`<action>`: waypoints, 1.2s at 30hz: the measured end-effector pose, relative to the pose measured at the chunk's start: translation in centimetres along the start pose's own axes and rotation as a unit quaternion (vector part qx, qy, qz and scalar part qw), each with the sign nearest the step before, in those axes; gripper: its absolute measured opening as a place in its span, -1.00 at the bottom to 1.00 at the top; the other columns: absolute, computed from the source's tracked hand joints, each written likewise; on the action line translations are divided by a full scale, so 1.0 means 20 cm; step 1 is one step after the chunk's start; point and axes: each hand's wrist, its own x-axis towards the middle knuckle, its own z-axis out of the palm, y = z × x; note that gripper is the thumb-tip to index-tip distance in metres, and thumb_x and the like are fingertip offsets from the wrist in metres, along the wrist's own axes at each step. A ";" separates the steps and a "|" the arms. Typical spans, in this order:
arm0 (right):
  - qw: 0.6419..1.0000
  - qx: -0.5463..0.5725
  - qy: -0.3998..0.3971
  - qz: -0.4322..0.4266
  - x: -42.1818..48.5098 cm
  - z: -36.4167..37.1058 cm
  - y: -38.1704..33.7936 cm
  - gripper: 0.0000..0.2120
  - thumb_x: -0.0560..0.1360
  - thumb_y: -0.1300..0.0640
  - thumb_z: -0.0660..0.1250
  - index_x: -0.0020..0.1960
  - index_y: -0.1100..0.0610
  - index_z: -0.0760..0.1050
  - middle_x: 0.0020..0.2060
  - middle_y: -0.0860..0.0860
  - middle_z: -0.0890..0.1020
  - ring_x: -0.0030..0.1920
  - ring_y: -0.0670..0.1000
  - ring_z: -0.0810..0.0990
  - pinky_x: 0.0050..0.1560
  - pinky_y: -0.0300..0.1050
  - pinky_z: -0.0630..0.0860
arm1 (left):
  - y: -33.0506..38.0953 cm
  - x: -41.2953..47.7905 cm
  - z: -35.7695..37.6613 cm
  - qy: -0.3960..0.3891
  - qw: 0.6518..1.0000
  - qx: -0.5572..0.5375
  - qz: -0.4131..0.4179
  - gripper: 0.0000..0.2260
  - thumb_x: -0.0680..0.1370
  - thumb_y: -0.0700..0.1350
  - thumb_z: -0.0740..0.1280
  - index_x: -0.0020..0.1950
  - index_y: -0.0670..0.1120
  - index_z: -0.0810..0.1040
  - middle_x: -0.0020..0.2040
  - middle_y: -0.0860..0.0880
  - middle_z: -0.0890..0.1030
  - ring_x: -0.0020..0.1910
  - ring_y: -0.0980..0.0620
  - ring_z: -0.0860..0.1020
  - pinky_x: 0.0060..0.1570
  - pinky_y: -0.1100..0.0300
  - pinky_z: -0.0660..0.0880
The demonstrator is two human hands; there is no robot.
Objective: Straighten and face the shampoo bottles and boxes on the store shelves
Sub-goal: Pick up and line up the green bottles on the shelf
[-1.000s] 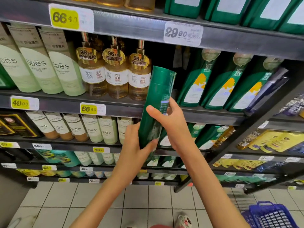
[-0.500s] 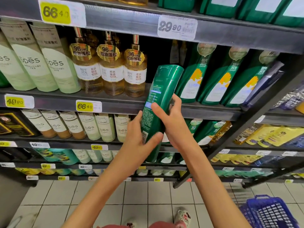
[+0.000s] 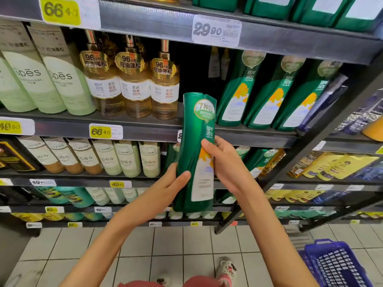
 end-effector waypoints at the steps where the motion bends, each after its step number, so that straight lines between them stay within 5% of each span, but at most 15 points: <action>1: 1.000 -0.016 0.021 -0.010 0.00 0.00 0.01 -0.60 0.53 0.19 0.28 0.32 0.30 0.35 0.02 0.10 0.64 -0.07 0.02 0.64 0.02 -0.07 0.59 | 0.00 0.01 -0.01 0.018 1.000 0.008 -0.003 -0.67 0.42 0.21 0.23 0.16 0.27 0.31 0.12 0.27 0.53 0.06 0.46 0.49 -0.07 0.51 0.45; 7: 0.997 -0.060 0.019 -0.041 -0.01 0.02 0.04 -0.61 0.54 0.22 0.27 0.35 0.13 0.31 0.22 0.06 0.58 0.17 0.02 0.58 0.08 -0.13 0.57 | -0.07 0.04 -0.06 0.062 0.996 -0.060 0.023 -0.62 0.41 0.10 0.38 0.22 0.18 0.45 0.18 0.11 0.60 0.18 0.14 0.55 0.13 0.20 0.52; 13: 0.983 -0.172 -0.017 -0.068 -0.07 0.04 0.11 -0.61 0.45 -0.09 0.31 0.25 -0.05 0.42 0.12 -0.11 0.62 0.14 -0.11 0.59 0.04 -0.19 0.56 | -0.08 0.04 -0.10 0.081 0.994 -0.044 0.054 -0.63 0.42 0.08 0.35 0.22 0.15 0.43 0.15 0.13 0.60 0.18 0.15 0.54 0.04 0.32 0.51; 17: 0.972 -0.205 -0.014 -0.113 -0.08 0.04 0.14 -0.67 0.53 0.20 0.32 0.21 -0.12 0.41 0.08 -0.18 0.60 0.15 -0.13 0.55 0.11 -0.24 0.49 | -0.07 0.09 -0.18 0.111 0.988 0.079 0.069 -0.61 0.45 -0.30 0.39 0.14 0.10 0.44 0.09 0.07 0.60 0.13 0.11 0.56 0.11 0.20 0.51; 19: 0.962 -0.236 -0.014 -0.141 -0.10 0.04 0.17 -0.59 0.52 0.30 0.28 0.23 -0.12 0.39 0.10 -0.12 0.59 0.16 -0.09 0.54 0.17 -0.18 0.48 | -0.06 0.10 -0.19 0.111 0.980 0.142 0.081 -0.52 0.40 -0.35 0.42 0.08 0.19 0.44 0.04 0.23 0.61 0.08 0.26 0.55 0.05 0.34 0.48; 23: 0.960 -0.227 -0.021 -0.160 -0.12 0.04 0.17 -0.57 0.49 0.27 0.26 0.26 -0.12 0.38 0.13 -0.07 0.58 0.18 -0.05 0.54 0.22 -0.11 0.48 | -0.06 0.09 -0.18 0.109 0.974 0.176 0.096 -0.45 0.39 -0.31 0.43 0.06 0.34 0.41 0.02 0.41 0.55 0.07 0.38 0.51 -0.04 0.52 0.42; 27: 0.965 -0.230 -0.040 -0.120 -0.13 0.02 0.14 -0.61 0.53 0.23 0.29 0.22 -0.17 0.36 0.15 -0.09 0.57 0.21 -0.09 0.52 0.27 -0.01 0.45 | -0.06 0.07 -0.16 0.107 0.980 0.144 0.089 -0.58 0.40 -0.24 0.43 0.09 0.19 0.44 0.08 0.12 0.59 0.10 0.15 0.56 0.10 0.20 0.51; 30: 0.973 -0.210 -0.062 -0.073 -0.13 0.00 0.09 -0.72 0.50 0.09 0.31 0.20 -0.08 0.41 0.08 -0.14 0.62 0.17 -0.12 0.56 0.23 -0.09 0.49 | -0.02 0.03 -0.15 0.086 0.988 0.113 0.065 -0.69 0.45 -0.14 0.41 0.12 0.09 0.45 0.04 0.06 0.60 0.06 0.17 0.56 0.04 0.20 0.51; 34: 0.990 -0.131 -0.035 0.022 -0.14 0.00 0.02 -0.63 0.39 -0.11 0.31 0.05 0.11 0.55 -0.10 -0.05 0.71 -0.06 -0.06 0.68 -0.10 -0.11 0.64 | 0.09 -0.01 -0.08 0.051 0.996 -0.065 -0.019 -0.68 0.45 0.12 0.34 0.13 0.02 0.56 0.05 0.01 0.66 0.09 0.00 0.60 -0.07 0.26 0.56; 36: 0.995 -0.063 -0.009 0.077 -0.13 0.01 0.00 -0.58 0.34 -0.15 0.34 0.01 0.14 0.62 -0.05 0.05 0.71 -0.03 0.03 0.68 -0.10 -0.09 0.61 | 0.17 -0.03 -0.04 0.006 0.986 -0.154 -0.066 -0.68 0.44 0.16 0.26 0.07 0.07 0.65 0.05 0.03 0.67 0.05 0.06 0.63 -0.14 0.28 0.56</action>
